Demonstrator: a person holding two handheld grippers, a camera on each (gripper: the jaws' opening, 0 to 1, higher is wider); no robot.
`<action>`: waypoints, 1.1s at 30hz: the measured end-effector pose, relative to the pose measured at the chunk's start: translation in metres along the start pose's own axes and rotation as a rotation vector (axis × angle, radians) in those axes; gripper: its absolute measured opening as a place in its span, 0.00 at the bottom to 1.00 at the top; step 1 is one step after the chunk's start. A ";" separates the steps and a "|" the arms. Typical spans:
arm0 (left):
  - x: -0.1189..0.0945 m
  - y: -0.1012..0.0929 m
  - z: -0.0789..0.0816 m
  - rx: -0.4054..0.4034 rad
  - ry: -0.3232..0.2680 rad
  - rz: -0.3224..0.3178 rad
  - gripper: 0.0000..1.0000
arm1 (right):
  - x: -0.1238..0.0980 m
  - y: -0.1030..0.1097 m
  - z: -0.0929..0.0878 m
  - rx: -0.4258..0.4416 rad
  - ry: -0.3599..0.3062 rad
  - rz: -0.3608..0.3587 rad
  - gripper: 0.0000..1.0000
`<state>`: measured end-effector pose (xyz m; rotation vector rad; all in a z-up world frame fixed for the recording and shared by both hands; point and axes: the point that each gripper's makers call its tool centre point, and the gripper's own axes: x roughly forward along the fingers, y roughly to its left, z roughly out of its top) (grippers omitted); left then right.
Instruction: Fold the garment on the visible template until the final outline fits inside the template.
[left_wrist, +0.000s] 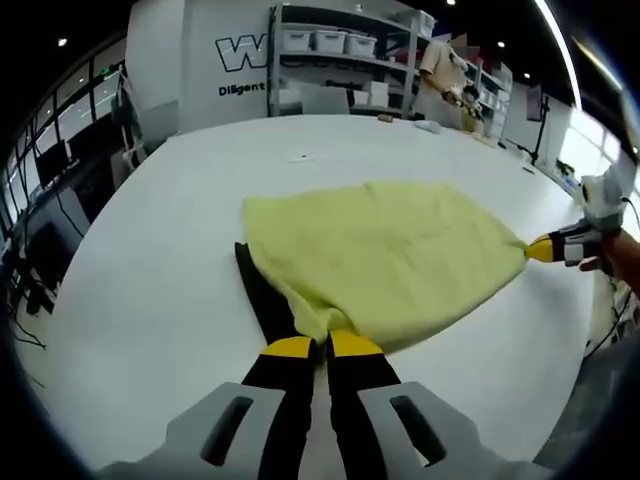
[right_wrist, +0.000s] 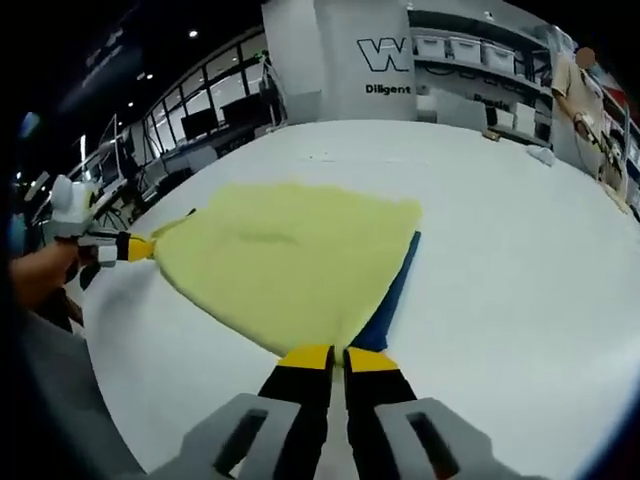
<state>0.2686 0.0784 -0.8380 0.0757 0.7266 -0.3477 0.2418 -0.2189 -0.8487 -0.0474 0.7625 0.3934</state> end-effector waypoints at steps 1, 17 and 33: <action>0.000 0.000 0.000 -0.002 0.002 0.001 0.00 | 0.000 0.000 -0.001 -0.007 0.008 -0.001 0.00; -0.024 0.020 -0.006 -0.019 0.044 -0.041 0.00 | -0.010 -0.001 0.007 -0.012 -0.016 -0.017 0.00; -0.023 0.032 -0.049 -0.033 0.156 -0.057 0.00 | -0.006 -0.009 -0.029 -0.043 0.147 -0.078 0.00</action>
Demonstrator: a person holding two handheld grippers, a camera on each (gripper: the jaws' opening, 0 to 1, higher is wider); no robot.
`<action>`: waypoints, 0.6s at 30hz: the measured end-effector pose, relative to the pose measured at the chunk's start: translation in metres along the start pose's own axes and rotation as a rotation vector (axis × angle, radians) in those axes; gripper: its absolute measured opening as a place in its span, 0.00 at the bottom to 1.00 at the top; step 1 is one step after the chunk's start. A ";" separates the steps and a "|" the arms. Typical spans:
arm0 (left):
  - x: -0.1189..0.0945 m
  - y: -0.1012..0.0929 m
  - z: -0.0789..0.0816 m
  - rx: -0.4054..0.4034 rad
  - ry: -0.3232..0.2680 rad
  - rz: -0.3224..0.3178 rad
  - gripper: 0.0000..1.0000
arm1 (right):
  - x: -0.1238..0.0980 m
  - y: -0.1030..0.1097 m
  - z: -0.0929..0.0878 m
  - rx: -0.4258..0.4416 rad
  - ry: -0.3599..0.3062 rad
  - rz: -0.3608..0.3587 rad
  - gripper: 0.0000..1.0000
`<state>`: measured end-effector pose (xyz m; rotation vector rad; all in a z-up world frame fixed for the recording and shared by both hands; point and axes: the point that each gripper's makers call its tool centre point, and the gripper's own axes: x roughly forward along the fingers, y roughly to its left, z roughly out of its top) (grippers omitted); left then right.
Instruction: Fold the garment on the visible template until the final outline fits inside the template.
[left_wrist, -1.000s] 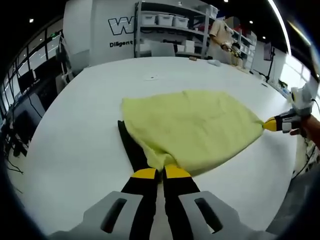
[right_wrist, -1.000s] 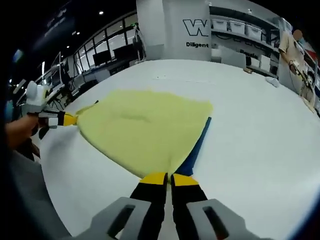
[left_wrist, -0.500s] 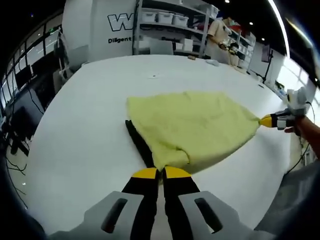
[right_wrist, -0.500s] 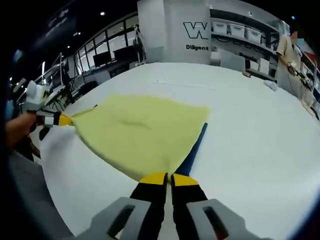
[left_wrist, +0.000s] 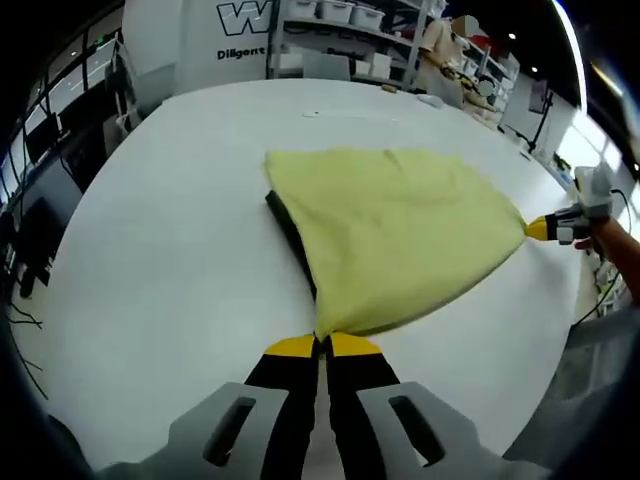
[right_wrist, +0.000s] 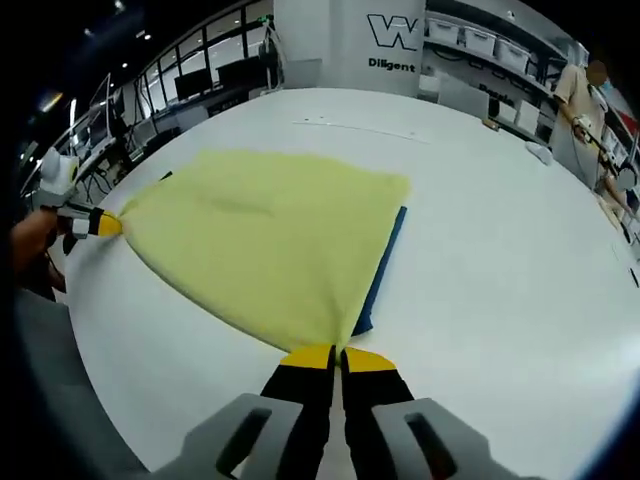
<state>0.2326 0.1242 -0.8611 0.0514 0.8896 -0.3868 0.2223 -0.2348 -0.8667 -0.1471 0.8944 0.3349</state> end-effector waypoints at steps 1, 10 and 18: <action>0.000 0.000 0.000 0.007 0.001 0.001 0.00 | 0.000 0.000 0.000 -0.004 0.001 0.000 0.00; -0.006 -0.003 0.006 0.036 -0.065 -0.019 0.04 | 0.000 0.002 0.001 -0.013 -0.002 0.006 0.00; -0.001 -0.008 0.017 0.029 -0.092 -0.014 0.08 | 0.000 0.003 0.001 -0.023 0.002 0.008 0.00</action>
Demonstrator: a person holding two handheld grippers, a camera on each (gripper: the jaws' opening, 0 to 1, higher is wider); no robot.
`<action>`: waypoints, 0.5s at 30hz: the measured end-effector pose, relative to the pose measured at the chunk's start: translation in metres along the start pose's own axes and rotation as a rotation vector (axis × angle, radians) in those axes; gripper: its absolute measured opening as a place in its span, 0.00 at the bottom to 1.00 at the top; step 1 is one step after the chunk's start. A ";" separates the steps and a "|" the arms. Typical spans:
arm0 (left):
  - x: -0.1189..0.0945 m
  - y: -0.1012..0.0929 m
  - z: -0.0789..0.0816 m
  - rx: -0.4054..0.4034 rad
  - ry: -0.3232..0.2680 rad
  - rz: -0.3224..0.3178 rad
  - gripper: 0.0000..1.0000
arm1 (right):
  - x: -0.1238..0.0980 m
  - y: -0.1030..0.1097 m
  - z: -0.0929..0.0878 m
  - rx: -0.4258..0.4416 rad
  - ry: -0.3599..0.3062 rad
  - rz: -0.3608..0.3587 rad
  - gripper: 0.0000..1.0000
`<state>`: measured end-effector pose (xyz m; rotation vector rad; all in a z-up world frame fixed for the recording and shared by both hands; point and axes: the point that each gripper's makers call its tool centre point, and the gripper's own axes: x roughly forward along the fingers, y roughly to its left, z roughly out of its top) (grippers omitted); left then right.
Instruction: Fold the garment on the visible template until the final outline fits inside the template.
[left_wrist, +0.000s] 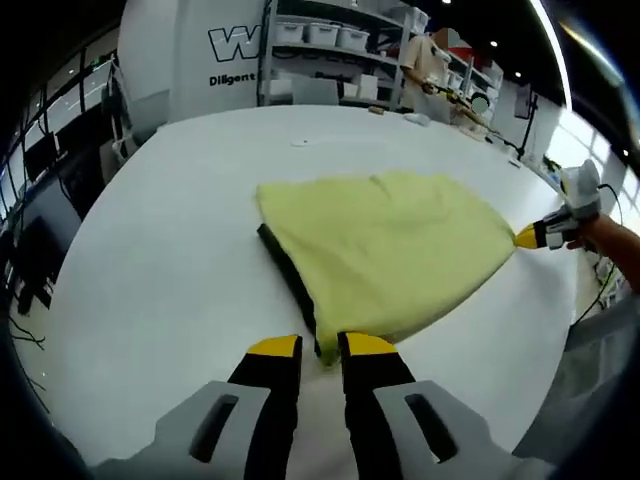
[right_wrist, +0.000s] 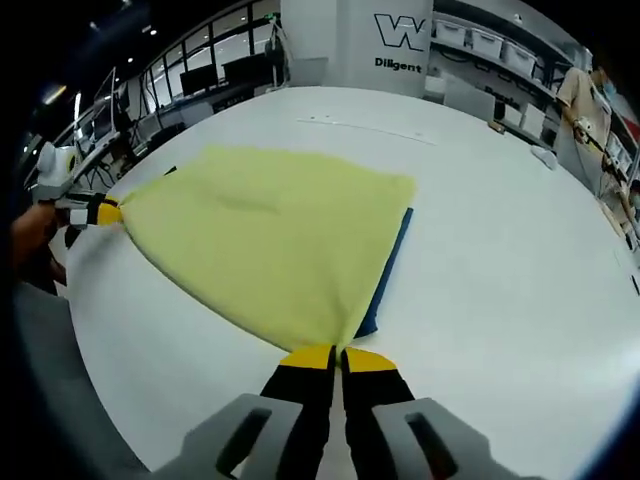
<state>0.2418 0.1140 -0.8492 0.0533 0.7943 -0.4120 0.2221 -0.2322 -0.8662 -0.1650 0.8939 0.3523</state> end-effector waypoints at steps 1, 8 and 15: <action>0.001 -0.001 0.000 -0.005 0.001 0.000 0.04 | 0.000 0.000 0.000 -0.001 0.001 0.001 0.00; -0.005 0.002 0.003 -0.009 -0.016 0.024 0.00 | -0.001 0.000 -0.001 0.011 -0.002 0.004 0.00; -0.006 0.004 -0.007 -0.015 0.026 0.011 0.00 | -0.001 0.000 -0.001 0.005 0.005 -0.003 0.00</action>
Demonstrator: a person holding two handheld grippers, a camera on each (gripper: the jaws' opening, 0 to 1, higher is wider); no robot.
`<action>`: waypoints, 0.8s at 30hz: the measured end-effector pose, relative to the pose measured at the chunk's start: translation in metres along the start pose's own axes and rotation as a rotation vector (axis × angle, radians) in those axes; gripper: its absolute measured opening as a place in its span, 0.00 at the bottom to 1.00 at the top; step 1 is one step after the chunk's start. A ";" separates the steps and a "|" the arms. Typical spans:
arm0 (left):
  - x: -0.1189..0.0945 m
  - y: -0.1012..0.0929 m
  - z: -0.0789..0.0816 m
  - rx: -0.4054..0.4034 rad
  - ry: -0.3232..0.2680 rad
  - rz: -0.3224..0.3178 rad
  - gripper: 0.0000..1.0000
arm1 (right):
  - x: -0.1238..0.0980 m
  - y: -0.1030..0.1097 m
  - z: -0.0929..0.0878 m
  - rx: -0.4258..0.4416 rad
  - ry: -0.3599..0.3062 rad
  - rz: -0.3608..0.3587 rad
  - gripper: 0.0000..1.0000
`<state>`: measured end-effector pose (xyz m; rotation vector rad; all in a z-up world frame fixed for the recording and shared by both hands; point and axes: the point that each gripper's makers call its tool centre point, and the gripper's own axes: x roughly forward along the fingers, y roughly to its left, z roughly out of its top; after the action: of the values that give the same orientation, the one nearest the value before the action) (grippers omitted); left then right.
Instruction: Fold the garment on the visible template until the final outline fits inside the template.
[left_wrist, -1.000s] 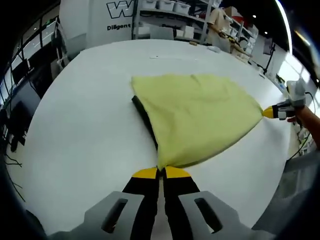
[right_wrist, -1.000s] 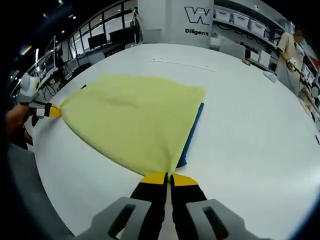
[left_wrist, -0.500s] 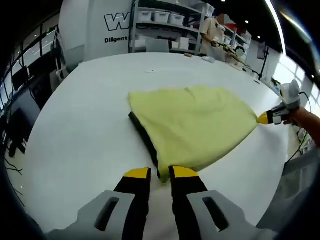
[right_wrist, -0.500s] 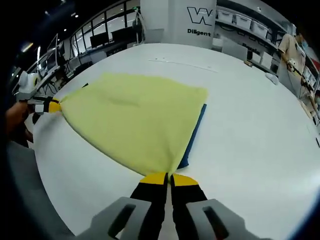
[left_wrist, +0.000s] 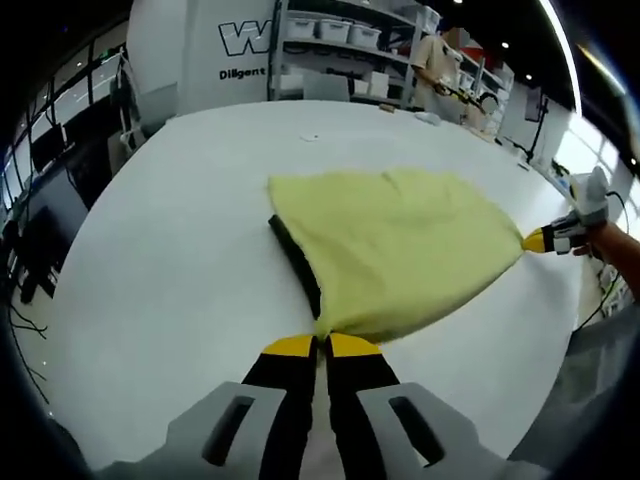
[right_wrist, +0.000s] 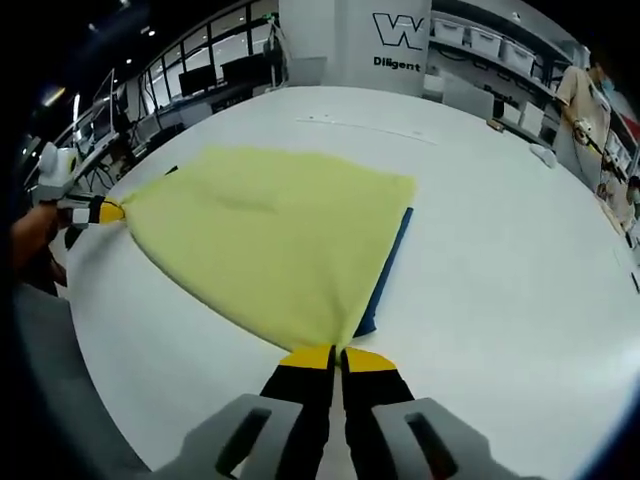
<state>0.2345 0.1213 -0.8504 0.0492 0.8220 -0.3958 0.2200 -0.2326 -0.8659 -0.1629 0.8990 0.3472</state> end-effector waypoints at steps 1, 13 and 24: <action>0.001 0.000 -0.003 0.010 0.010 0.000 0.00 | 0.000 0.000 0.000 -0.002 0.001 0.002 0.00; -0.001 -0.005 -0.010 0.056 0.050 -0.014 0.00 | 0.000 0.003 0.001 -0.067 0.009 0.011 0.00; -0.013 -0.002 -0.024 0.065 0.093 -0.019 0.00 | -0.013 0.021 -0.016 -0.095 0.073 0.033 0.00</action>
<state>0.2088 0.1284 -0.8570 0.1211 0.9020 -0.4404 0.1937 -0.2206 -0.8654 -0.2496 0.9590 0.4174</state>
